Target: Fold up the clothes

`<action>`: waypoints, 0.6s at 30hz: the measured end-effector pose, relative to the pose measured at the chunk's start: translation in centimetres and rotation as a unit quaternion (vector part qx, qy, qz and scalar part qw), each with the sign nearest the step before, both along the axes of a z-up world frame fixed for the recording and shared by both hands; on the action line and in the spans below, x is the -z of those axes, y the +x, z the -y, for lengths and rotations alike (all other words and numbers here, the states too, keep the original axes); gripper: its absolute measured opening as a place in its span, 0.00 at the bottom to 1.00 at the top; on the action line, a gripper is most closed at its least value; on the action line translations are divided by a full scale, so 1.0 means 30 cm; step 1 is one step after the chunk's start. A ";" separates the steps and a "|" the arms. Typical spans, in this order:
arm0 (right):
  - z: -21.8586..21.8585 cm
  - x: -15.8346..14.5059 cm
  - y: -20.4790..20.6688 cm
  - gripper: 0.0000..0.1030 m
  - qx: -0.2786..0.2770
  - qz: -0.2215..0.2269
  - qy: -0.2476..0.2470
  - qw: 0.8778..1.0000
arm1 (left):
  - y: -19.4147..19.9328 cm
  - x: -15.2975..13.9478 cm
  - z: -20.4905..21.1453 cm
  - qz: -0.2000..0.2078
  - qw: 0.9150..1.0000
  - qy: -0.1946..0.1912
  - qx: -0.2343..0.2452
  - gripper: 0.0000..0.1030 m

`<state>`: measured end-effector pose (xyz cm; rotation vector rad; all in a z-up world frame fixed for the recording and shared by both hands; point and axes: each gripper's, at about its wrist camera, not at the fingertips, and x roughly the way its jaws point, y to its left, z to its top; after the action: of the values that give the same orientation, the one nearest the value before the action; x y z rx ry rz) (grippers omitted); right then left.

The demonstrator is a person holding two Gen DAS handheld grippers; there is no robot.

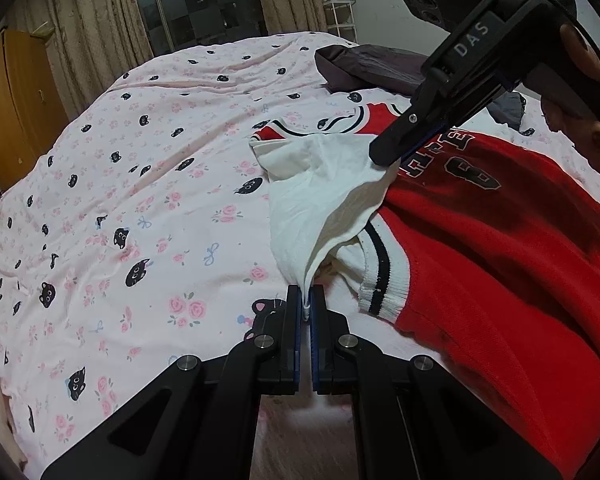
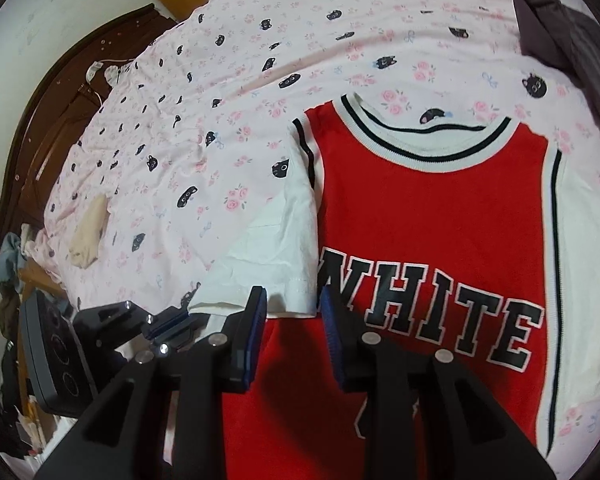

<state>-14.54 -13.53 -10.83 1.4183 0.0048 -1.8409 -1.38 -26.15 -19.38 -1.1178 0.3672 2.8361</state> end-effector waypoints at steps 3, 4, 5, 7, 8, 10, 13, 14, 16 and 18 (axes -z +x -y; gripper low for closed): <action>0.015 -0.009 -0.002 0.03 0.002 0.002 -0.012 1.000 | 0.003 -0.001 -0.001 -0.002 1.000 -0.002 -0.002 0.03; 0.020 -0.018 0.001 0.03 0.002 -0.002 -0.015 1.000 | 0.003 -0.002 -0.001 -0.003 1.000 -0.002 -0.003 0.03; 0.026 -0.029 0.004 0.03 0.001 -0.008 -0.017 1.000 | 0.004 -0.004 0.002 -0.004 1.000 -0.002 -0.006 0.03; 0.039 -0.054 0.013 0.03 -0.002 -0.020 -0.022 1.000 | 0.006 -0.008 0.007 -0.006 1.000 0.001 -0.011 0.03; 0.047 -0.066 0.016 0.03 -0.004 -0.023 -0.025 0.999 | 0.007 -0.011 0.012 -0.007 1.000 0.004 -0.015 0.03; 0.069 -0.092 0.019 0.03 -0.012 -0.029 -0.030 0.999 | 0.010 -0.019 0.026 -0.008 0.999 0.016 -0.027 0.03; 0.137 -0.135 0.020 0.03 -0.026 -0.040 -0.035 0.998 | 0.017 -0.030 0.058 -0.009 0.998 0.044 -0.050 0.03; 0.169 -0.149 0.019 0.03 -0.032 -0.043 -0.037 0.998 | 0.020 -0.033 0.070 -0.009 0.997 0.055 -0.058 0.03; 0.232 -0.178 0.016 0.03 -0.045 -0.049 -0.040 0.997 | 0.026 -0.040 0.094 -0.009 0.994 0.076 -0.075 0.03; 0.300 -0.195 0.011 0.03 -0.057 -0.051 -0.039 0.996 | 0.034 -0.041 0.127 -0.012 0.990 0.104 -0.096 0.03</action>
<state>-14.20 -22.54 -4.99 1.2435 0.0638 -1.7981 -0.37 -29.94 -18.15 -1.1331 -0.0371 2.9662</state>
